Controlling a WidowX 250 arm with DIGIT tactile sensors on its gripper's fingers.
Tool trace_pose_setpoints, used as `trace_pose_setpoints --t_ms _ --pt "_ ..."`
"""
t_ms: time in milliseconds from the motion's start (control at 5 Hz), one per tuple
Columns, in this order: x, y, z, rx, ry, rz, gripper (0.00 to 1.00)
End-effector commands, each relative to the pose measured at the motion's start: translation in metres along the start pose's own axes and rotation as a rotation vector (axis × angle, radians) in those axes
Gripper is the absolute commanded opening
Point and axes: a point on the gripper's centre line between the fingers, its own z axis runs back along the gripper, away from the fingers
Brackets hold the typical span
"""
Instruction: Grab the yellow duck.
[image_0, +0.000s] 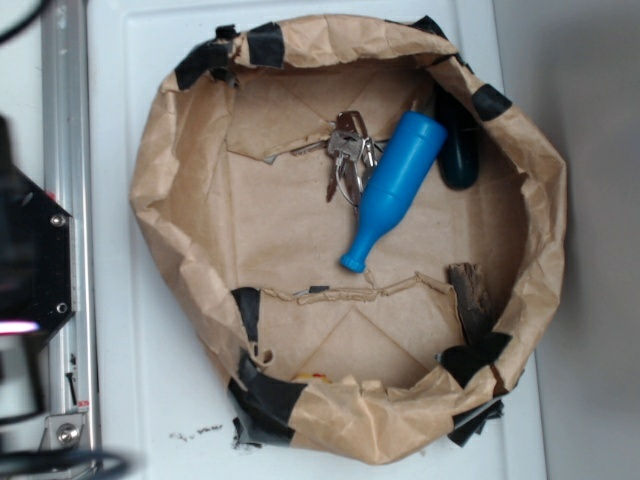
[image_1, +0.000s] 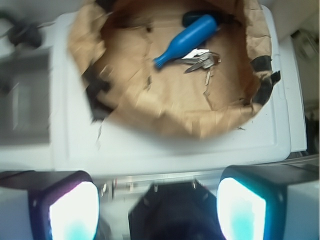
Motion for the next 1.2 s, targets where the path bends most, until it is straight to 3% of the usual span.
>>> trace_pose_setpoints --t_ms 0,200,400,600,1000 --pt "0.072 0.018 -0.038 -0.106 0.058 0.458 1.0" --pt "0.072 0.016 -0.061 -0.117 0.151 0.659 1.0" --pt "0.07 -0.003 -0.085 -0.169 0.333 0.817 1.0" --pt "0.055 -0.021 -0.105 -0.238 0.47 0.836 1.0" --pt "0.055 -0.021 -0.105 -0.238 0.47 0.836 1.0"
